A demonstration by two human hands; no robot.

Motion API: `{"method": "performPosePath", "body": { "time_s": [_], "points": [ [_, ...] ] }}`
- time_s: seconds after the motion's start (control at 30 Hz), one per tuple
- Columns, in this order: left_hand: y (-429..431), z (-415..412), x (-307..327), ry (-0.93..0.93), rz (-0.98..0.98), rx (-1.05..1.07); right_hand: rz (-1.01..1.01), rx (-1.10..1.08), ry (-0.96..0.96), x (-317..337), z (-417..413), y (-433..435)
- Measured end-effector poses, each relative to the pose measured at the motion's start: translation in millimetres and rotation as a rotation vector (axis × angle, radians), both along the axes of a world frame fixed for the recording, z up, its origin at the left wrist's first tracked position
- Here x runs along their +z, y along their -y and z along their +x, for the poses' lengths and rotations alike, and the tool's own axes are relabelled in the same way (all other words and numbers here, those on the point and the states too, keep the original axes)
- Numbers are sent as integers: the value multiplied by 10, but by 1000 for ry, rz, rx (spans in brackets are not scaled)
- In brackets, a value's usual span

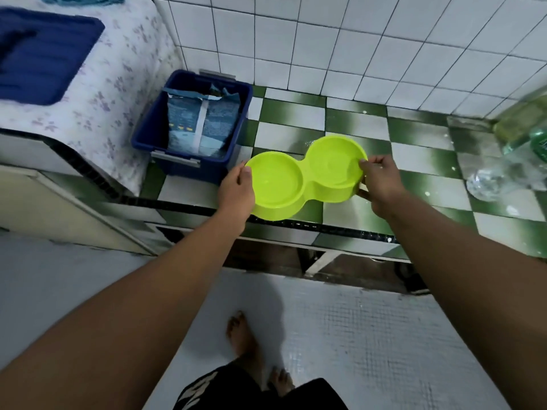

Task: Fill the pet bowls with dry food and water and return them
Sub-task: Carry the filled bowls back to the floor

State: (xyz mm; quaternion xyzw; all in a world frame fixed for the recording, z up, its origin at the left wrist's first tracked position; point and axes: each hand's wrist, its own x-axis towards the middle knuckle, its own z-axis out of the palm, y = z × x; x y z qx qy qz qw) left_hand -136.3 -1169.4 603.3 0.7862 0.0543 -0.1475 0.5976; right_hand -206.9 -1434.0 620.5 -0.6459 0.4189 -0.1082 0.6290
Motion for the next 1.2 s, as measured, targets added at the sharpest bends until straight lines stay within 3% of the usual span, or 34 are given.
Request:
{"method": "performPosePath", "body": {
  "time_s": [0.3, 0.6, 1.2],
  "points": [
    [-542, -686, 100, 33, 110, 128, 48, 117, 29, 155, -623, -510],
    [-1671, -1141, 162, 65, 226, 226, 113, 292, 44, 206, -874, -1510],
    [-5355, -1494, 236, 115, 253, 527, 166, 651, 52, 112, -474, -5101]
  ]
}}
